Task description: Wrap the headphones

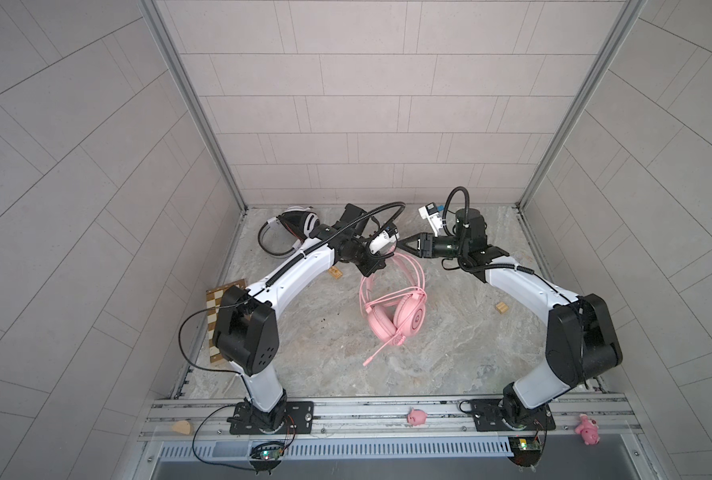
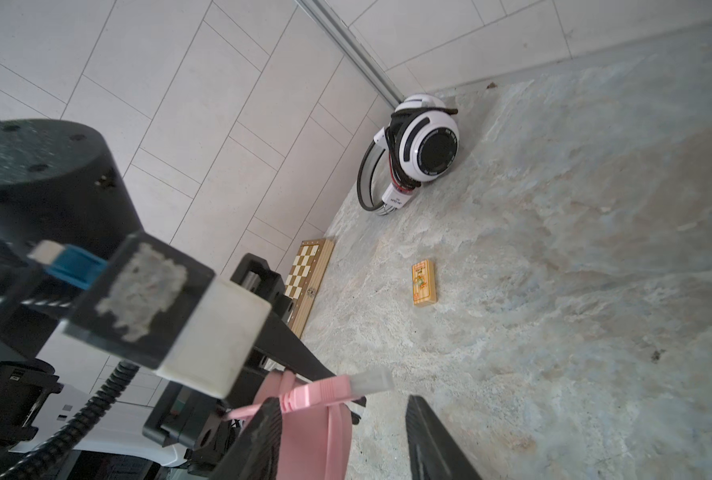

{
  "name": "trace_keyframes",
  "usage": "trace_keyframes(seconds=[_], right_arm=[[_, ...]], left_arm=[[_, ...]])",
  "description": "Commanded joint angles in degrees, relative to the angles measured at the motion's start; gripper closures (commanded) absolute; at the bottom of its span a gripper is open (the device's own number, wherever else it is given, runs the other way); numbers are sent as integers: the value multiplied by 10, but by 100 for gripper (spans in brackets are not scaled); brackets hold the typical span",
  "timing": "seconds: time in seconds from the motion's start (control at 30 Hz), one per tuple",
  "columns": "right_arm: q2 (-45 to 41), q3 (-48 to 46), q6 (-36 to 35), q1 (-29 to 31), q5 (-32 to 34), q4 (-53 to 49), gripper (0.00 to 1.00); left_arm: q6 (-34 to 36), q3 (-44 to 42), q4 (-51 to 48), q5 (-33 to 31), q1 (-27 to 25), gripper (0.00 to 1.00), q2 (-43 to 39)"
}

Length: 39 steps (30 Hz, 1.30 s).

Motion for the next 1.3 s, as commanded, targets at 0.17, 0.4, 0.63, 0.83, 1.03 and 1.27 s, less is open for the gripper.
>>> trace_keyframes(seconds=[0.17, 0.4, 0.63, 0.83, 1.03, 1.27], right_arm=[[8, 9, 16, 9, -4, 6, 49], [12, -3, 58, 15, -8, 44, 44], [7, -17, 90, 27, -9, 52, 39], [30, -3, 113, 45, 3, 58, 39], [38, 10, 113, 64, 17, 53, 42], [41, -12, 174, 62, 19, 140, 61]], left_arm=[[18, -10, 12, 3, -15, 100, -35], [18, -9, 13, -2, -17, 100, -30], [22, -7, 6, -24, -19, 100, -29], [31, -9, 3, -39, -31, 100, -26], [32, -3, -7, -46, -35, 100, -20], [26, 0, -7, -40, -35, 100, -17]])
